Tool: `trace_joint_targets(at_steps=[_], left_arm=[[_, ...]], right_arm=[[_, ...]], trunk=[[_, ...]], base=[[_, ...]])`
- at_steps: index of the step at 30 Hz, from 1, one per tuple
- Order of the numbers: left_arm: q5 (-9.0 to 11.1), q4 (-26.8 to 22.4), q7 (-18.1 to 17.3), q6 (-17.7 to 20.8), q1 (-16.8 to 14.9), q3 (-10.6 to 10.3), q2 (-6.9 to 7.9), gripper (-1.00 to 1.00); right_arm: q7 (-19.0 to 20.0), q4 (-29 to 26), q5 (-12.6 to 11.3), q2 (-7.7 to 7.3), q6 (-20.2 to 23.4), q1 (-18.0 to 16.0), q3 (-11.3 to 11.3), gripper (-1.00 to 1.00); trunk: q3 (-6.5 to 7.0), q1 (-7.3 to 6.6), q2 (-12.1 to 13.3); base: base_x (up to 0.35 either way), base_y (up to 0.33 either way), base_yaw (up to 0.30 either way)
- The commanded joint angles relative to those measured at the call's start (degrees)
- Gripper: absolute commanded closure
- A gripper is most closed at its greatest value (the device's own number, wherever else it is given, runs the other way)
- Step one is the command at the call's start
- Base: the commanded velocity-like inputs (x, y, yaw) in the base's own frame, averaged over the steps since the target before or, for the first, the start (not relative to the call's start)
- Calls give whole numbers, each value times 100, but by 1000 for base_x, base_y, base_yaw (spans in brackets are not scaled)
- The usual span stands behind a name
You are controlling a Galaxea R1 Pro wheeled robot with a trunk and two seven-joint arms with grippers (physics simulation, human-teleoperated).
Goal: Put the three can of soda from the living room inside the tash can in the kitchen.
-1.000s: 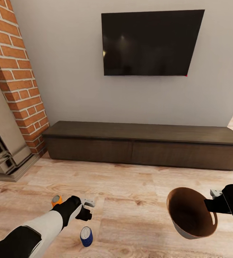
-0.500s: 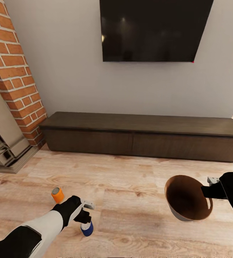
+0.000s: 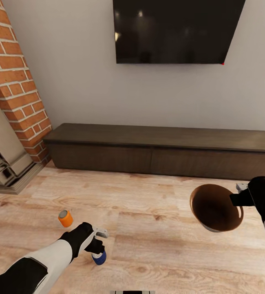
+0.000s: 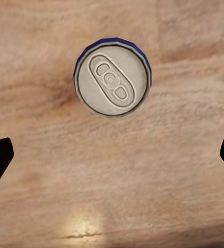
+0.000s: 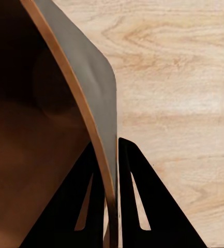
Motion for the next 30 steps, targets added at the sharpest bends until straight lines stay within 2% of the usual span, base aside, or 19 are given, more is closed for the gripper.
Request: trace_joint_targets(at_steps=[1,6,19,26,30], left_arm=[[0,-6,1,0,0,0,1,-100],[-8,-21,7,-5,0,0,-42,-100],[-32,-25,1,-12,0,-6,-85,-100],[-33,-48,-5,-54,4,-8,-79,-100],[-35,-137,-5,-59,7,-13,-78,-100]], right_arm=[[24,9,-57,-12,15,-27,-2,100],[30,46,-48,-29,15,-213,-1,100],[43,261,-43,-34,15,-435,5,100],[44,278,-39,-34,15,-458,15,100],[44,280,-36,-34,15,-459,16,100]], trunk=[[-2,-1,0],[-50,5,-3],[-422,38,-21],[-474,38,-21],[-485,38,-21]], base=[[0,0,0],[0,0,0],[0,0,0],[15,0,0],[192,0,0]])
